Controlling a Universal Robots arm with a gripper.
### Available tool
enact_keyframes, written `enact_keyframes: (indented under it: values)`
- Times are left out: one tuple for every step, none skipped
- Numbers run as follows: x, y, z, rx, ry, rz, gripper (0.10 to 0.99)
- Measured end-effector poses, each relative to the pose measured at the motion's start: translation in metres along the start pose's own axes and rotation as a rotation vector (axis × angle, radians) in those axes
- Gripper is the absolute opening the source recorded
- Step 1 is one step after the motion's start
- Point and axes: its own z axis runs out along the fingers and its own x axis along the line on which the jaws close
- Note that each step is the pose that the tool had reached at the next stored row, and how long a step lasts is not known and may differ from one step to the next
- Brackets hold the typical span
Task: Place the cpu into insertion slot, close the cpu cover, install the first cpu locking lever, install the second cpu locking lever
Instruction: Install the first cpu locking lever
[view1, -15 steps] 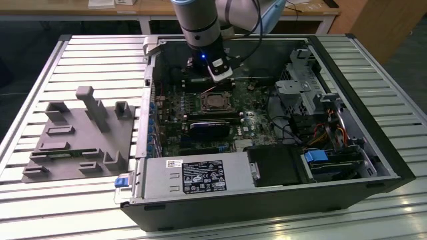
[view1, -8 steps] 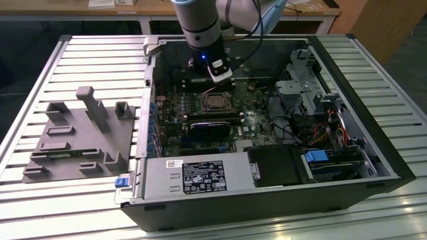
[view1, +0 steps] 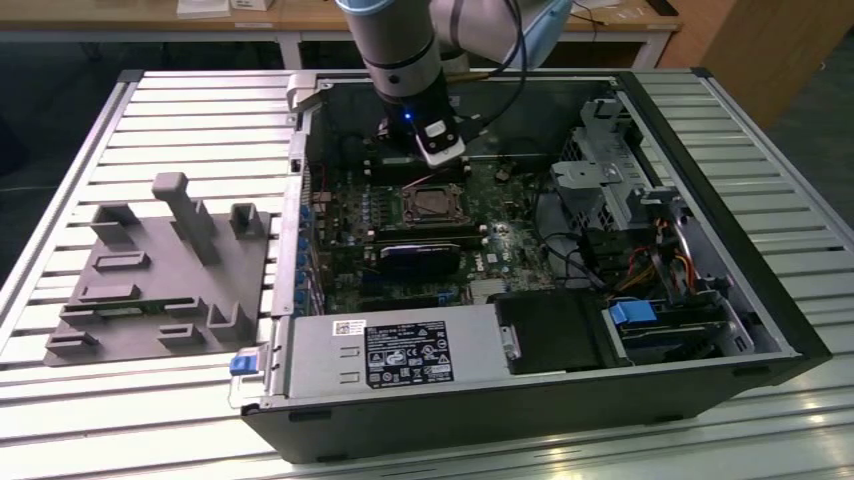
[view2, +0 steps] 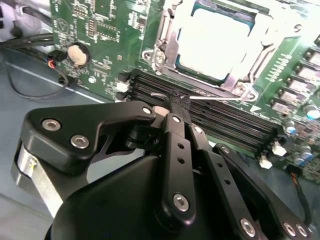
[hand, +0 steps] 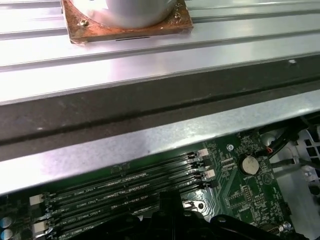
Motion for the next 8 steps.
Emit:
enact_keyframes:
  values:
    - [0.0001, -0.0002, 0.0005, -0.002, -0.0068, -0.001, 0.102]
    - [0.0003, -0.0003, 0.001, -0.004, -0.0144, -0.003, 0.102]
    - [0.0006, -0.0005, 0.0013, -0.007, -0.0234, -0.005, 0.102]
    - [0.001, -0.0007, 0.0016, -0.009, -0.0331, -0.007, 0.102]
    - [0.0014, -0.0009, 0.0019, -0.011, -0.0423, -0.01, 0.102]
    - [0.002, -0.0011, 0.0022, -0.013, -0.0518, -0.012, 0.102]
    - [0.0026, -0.0014, 0.0024, -0.015, -0.0607, -0.014, 0.102]
    - [0.0034, -0.0016, 0.0026, -0.017, -0.0693, -0.016, 0.102]
